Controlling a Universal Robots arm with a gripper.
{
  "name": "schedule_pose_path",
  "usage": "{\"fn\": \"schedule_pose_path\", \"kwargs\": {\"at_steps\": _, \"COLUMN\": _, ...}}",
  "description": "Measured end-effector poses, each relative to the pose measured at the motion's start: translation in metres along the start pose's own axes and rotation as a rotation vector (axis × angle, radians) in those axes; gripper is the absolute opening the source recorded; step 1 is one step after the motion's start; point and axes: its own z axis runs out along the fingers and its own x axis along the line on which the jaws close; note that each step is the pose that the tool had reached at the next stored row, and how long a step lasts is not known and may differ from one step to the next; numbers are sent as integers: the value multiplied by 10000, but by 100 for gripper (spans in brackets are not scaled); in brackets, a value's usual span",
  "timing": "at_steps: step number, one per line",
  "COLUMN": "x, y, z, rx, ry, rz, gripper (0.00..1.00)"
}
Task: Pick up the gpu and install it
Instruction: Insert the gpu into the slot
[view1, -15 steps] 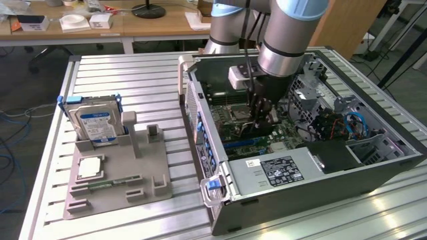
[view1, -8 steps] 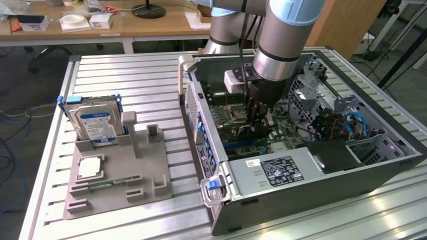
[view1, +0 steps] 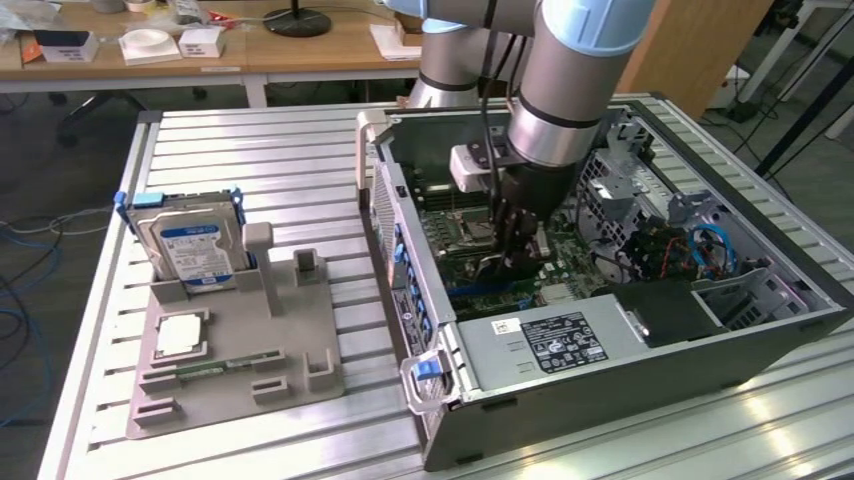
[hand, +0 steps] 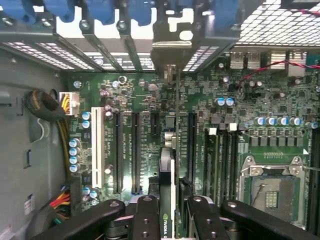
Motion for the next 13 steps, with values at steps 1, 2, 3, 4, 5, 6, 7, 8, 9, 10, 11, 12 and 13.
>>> {"fn": "schedule_pose_path", "kwargs": {"at_steps": 1, "x": 3, "y": 1, "z": 4, "rx": 0, "ry": 6, "rz": 1, "gripper": 26}}
{"fn": "schedule_pose_path", "kwargs": {"at_steps": 2, "x": 4, "y": 6, "z": 6, "rx": 0, "ry": 7, "rz": 1, "gripper": 26}}
{"fn": "schedule_pose_path", "kwargs": {"at_steps": 3, "x": 5, "y": 15, "z": 10, "rx": 0, "ry": 11, "rz": 0, "gripper": 26}}
{"fn": "schedule_pose_path", "kwargs": {"at_steps": 4, "x": 4, "y": 34, "z": 17, "rx": -6, "ry": 7, "rz": 1, "gripper": 26}}
{"fn": "schedule_pose_path", "kwargs": {"at_steps": 5, "x": 2, "y": 46, "z": 23, "rx": 1, "ry": 10, "rz": 3, "gripper": 26}}
{"fn": "schedule_pose_path", "kwargs": {"at_steps": 6, "x": -1, "y": 51, "z": 24, "rx": 2, "ry": 21, "rz": 11, "gripper": 26}}
{"fn": "schedule_pose_path", "kwargs": {"at_steps": 7, "x": -2, "y": 51, "z": 24, "rx": -1, "ry": 29, "rz": 14, "gripper": 26}}
{"fn": "schedule_pose_path", "kwargs": {"at_steps": 8, "x": -3, "y": 52, "z": 25, "rx": 0, "ry": 40, "rz": 17, "gripper": 26}}
{"fn": "schedule_pose_path", "kwargs": {"at_steps": 9, "x": -4, "y": 53, "z": 25, "rx": 0, "ry": 50, "rz": 19, "gripper": 26}}
{"fn": "schedule_pose_path", "kwargs": {"at_steps": 10, "x": -4, "y": 53, "z": 25, "rx": 0, "ry": 51, "rz": 18, "gripper": 26}}
{"fn": "schedule_pose_path", "kwargs": {"at_steps": 11, "x": -4, "y": 53, "z": 25, "rx": 0, "ry": 52, "rz": 19, "gripper": 26}}
{"fn": "schedule_pose_path", "kwargs": {"at_steps": 12, "x": -6, "y": 52, "z": 25, "rx": 0, "ry": 53, "rz": 18, "gripper": 26}}
{"fn": "schedule_pose_path", "kwargs": {"at_steps": 13, "x": -10, "y": 53, "z": 24, "rx": 1, "ry": 62, "rz": 20, "gripper": 26}}
